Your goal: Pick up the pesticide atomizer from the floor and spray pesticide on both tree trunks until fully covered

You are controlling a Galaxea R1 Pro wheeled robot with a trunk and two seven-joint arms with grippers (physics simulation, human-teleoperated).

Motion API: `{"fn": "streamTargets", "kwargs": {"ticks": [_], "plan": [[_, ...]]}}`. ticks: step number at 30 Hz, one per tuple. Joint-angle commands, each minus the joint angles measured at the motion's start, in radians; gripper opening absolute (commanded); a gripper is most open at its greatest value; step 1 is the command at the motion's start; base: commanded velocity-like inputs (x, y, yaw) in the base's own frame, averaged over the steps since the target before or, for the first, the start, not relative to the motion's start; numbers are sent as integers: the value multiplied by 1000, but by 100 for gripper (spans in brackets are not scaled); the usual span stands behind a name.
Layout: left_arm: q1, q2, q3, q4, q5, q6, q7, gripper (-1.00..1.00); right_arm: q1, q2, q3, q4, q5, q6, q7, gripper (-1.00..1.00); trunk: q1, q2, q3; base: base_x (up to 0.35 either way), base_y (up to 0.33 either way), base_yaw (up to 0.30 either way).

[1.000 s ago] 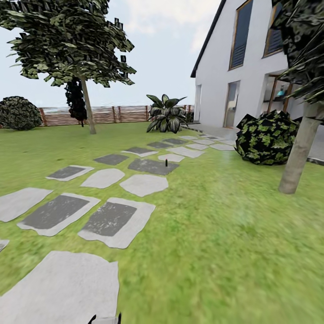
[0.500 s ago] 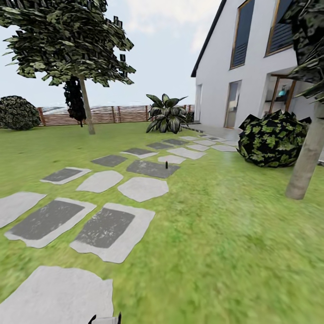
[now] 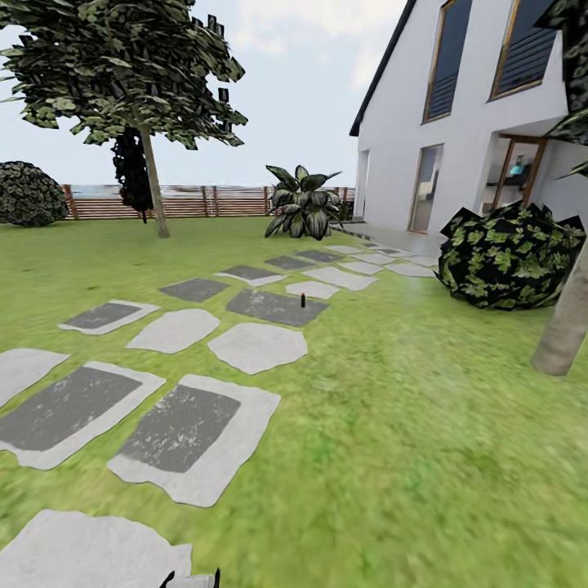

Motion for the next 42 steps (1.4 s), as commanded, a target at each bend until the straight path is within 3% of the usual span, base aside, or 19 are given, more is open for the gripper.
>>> {"fn": "streamTargets", "kwargs": {"ticks": [1,42], "plan": [[0,0,0,1,4,-3,0,100,-1,1,-2,1,-1,-3,2,100,0,0,-1,327,0,0],[0,0,0,1,5,-3,0,100,-1,-5,-2,-18,0,-3,3,100,0,0,-1,327,0,0]]}}
